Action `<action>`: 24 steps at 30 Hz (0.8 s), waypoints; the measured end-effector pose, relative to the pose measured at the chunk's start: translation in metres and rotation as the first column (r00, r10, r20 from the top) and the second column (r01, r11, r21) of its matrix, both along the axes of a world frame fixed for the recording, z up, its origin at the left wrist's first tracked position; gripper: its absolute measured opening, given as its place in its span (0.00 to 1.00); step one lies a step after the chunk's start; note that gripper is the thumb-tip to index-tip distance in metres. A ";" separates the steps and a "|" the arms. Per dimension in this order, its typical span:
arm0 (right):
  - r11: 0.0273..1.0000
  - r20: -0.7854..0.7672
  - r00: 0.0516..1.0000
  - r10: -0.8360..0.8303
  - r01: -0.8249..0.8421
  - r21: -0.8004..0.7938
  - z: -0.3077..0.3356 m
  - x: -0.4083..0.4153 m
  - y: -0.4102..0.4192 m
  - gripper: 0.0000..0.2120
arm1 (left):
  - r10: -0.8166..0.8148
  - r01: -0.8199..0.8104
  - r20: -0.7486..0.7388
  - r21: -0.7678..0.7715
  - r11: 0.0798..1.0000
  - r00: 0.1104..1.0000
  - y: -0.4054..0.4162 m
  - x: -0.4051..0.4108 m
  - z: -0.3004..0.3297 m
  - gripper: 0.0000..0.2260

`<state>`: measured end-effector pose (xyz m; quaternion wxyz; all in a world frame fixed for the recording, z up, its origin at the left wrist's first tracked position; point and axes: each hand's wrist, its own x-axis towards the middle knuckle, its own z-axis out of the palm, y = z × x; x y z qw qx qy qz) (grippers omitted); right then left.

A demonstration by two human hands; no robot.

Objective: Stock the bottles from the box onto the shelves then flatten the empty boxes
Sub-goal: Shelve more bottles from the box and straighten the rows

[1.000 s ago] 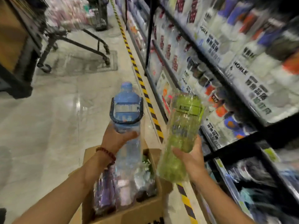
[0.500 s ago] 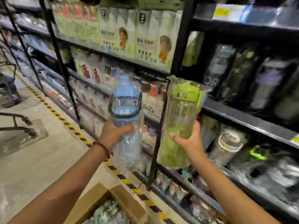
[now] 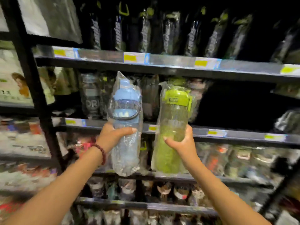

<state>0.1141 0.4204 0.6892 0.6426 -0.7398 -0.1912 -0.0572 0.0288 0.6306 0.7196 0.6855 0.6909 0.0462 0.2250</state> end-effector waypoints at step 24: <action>0.961 -0.268 0.931 -0.247 0.271 0.057 0.009 0.169 -0.280 0.25 | -0.330 0.314 -0.151 -0.119 0.942 0.932 -0.279 0.228 0.005 0.29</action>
